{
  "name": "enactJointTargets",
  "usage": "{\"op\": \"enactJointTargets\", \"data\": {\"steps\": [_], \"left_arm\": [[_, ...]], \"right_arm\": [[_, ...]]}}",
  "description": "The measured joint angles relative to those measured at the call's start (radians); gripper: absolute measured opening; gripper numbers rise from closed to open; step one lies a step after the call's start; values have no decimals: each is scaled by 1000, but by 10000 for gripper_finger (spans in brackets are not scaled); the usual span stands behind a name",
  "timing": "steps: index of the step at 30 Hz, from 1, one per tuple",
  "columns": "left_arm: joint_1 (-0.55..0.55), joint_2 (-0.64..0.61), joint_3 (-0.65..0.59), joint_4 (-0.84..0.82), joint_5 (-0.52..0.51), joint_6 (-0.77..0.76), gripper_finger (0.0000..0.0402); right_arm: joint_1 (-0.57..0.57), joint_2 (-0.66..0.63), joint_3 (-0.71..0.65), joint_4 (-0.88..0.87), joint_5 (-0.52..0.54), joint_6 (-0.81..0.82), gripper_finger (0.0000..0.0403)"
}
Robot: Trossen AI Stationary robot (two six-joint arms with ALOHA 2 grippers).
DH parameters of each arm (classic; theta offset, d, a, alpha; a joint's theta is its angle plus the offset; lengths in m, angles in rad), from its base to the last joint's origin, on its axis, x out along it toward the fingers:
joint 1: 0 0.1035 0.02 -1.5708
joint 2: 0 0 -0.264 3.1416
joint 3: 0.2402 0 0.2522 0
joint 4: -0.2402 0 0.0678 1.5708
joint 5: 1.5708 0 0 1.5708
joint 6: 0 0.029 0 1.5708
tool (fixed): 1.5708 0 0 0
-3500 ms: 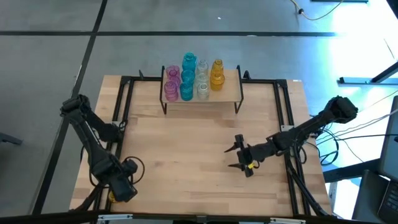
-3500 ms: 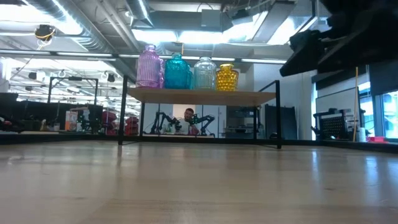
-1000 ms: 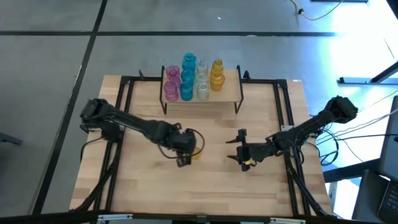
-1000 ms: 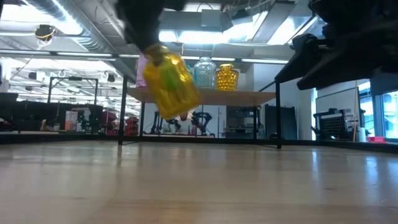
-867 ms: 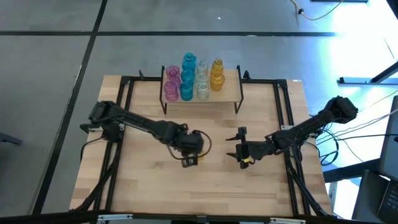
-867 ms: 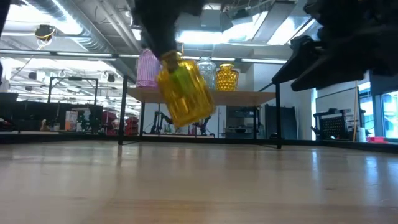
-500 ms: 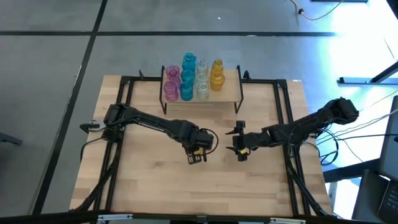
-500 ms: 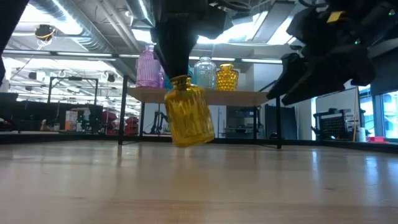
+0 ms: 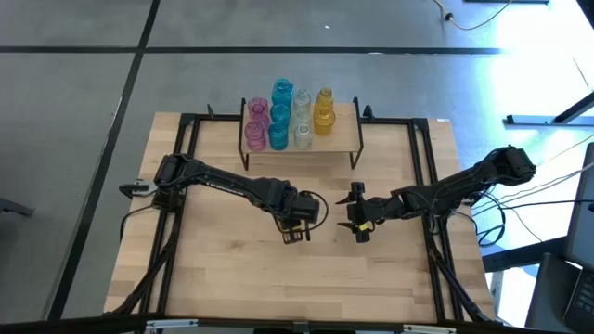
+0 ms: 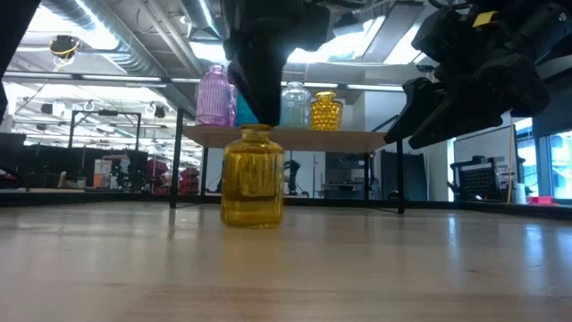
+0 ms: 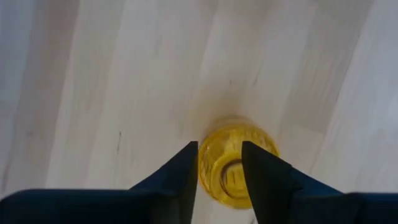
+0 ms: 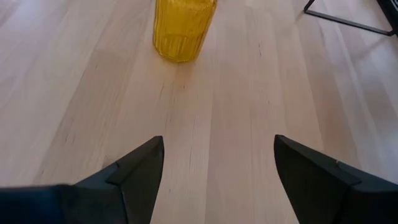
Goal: Sort vases onto shelf
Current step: Put the yellow flower vase on the shelf aligned with the other yellow flower vase
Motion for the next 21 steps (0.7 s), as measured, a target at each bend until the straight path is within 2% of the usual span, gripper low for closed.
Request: {"op": "enactJointTargets", "data": {"steps": [7, 12, 16, 21], "left_arm": [[-11, -31, 0, -3, -37, 37, 139], [-99, -128, -34, -37, -105, 134, 139], [-166, -235, -190, 36, -148, 73, 140], [-234, -377, -537, 284, -228, -76, 140]], "right_arm": [[0, 0, 0, 12, 0, -4, 285], [0, 26, -4, 118, -40, -9, 285], [0, 105, -47, 406, -108, -38, 285], [0, 218, -54, 644, -77, -54, 285]]}}
